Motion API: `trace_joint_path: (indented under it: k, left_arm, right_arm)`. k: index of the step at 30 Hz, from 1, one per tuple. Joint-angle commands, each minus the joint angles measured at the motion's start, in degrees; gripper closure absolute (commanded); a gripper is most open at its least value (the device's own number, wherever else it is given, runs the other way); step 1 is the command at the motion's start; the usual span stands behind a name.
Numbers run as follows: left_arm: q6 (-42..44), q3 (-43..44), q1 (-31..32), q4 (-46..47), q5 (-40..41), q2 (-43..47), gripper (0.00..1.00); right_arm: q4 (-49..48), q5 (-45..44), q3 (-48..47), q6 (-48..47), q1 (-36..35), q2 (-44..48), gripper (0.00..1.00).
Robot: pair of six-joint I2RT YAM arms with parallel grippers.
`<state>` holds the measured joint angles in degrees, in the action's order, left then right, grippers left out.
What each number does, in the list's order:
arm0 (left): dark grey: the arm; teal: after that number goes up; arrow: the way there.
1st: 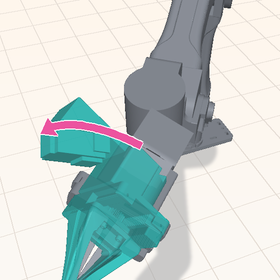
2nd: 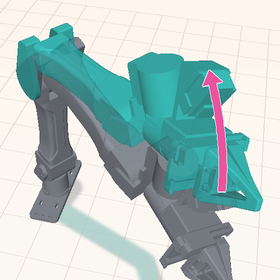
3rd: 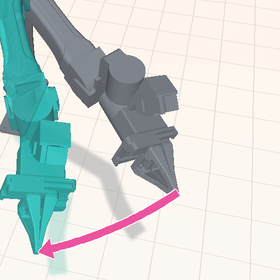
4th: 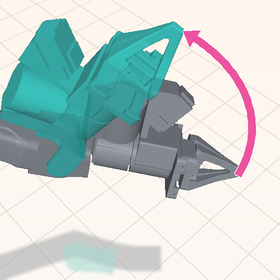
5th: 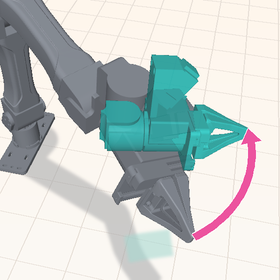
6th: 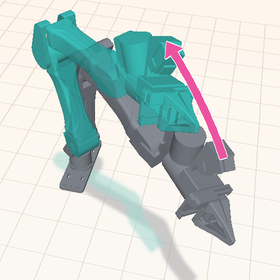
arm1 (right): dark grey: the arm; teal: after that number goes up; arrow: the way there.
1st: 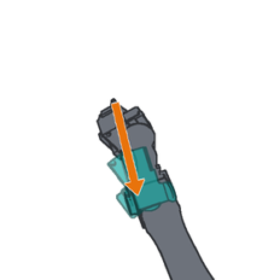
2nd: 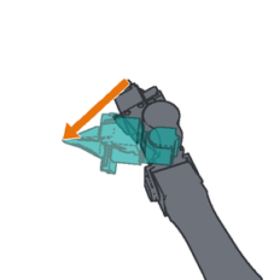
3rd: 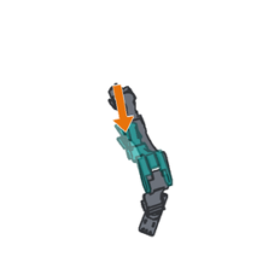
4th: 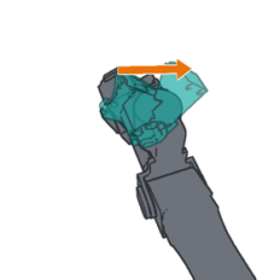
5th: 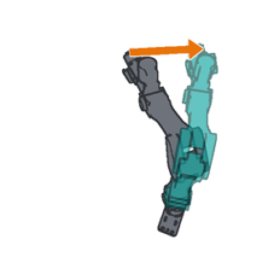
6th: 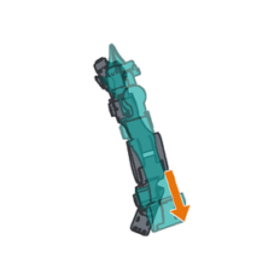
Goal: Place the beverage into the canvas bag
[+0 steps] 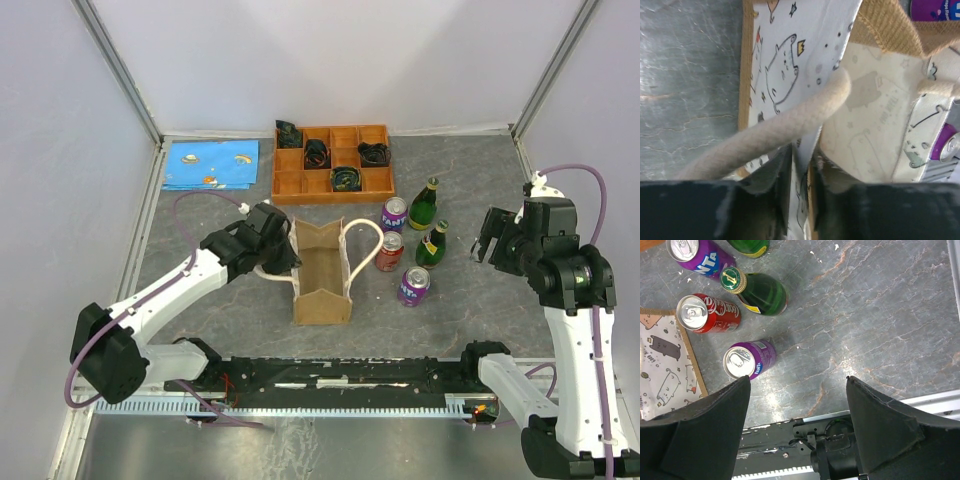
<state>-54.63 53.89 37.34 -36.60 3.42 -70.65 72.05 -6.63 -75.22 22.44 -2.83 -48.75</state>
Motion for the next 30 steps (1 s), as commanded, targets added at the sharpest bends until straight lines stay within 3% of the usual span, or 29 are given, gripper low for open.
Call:
trace_joint_path:
  k: [1,4,7,11,16,30]
  left_arm:
    - [-1.9,-1.1,0.9,4.6,-4.5,0.5,0.64]
    - [-1.3,-0.9,1.4,5.7,-5.2,0.3,0.43]
    - [-0.7,-0.6,1.4,5.9,-5.1,0.5,0.29]
    - [3.4,4.4,1.0,5.9,-1.1,1.2,0.17]
    - [8.3,8.5,0.0,5.9,3.9,1.6,0.13]
    - [12.6,6.1,-5.0,6.6,2.7,5.8,0.11]
  right_arm:
    - [0.3,-1.5,-1.2,0.8,0.2,0.8,0.15]
    - [0.3,-1.4,-1.2,0.8,0.3,0.3,0.15]
    - [0.4,-1.0,-1.2,0.9,0.2,0.0,0.15]
    - [0.3,-0.7,-0.8,0.9,0.2,0.1,0.15]
    - [-0.8,-0.6,-2.1,-0.5,0.2,-2.3,0.15]
    - [0.8,4.9,-15.1,-4.1,0.2,-24.5,0.14]
